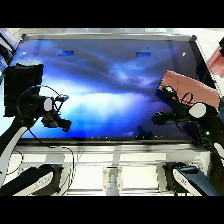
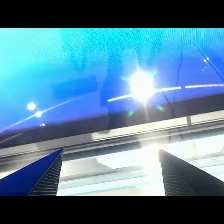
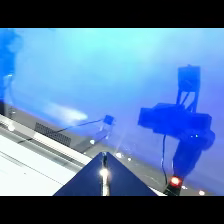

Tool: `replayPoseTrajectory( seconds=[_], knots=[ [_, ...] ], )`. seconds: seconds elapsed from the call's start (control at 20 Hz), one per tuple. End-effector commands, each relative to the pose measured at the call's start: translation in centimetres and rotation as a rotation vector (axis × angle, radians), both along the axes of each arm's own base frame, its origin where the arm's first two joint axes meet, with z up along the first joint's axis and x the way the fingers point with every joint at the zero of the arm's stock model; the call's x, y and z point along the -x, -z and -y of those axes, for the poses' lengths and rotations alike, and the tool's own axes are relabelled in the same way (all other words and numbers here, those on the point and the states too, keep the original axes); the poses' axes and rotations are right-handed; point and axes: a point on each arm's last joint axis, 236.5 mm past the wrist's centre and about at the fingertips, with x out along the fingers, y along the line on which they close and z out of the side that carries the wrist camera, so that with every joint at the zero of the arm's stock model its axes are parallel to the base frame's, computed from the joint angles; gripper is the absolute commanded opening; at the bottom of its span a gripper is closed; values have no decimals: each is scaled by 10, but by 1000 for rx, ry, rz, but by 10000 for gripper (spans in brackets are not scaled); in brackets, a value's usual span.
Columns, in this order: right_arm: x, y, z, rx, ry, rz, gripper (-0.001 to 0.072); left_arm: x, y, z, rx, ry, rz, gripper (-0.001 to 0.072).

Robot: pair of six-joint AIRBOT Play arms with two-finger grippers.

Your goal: Fold the clothes and pants, and hang the long-sleeved shirts on hangers.

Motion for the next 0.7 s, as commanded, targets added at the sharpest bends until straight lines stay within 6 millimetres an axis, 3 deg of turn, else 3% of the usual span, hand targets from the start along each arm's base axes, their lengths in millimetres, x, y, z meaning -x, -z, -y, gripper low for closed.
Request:
replayPoseTrajectory(
  seconds=[0.0,0.65],
  knots=[
    [0,-1,-2,-11,3,4,15,0,0,0,0,0,0,715],
    [-11,-7,-8,-49,34,43,15,-1,0,3,11,-4,5,715]
  ],
)
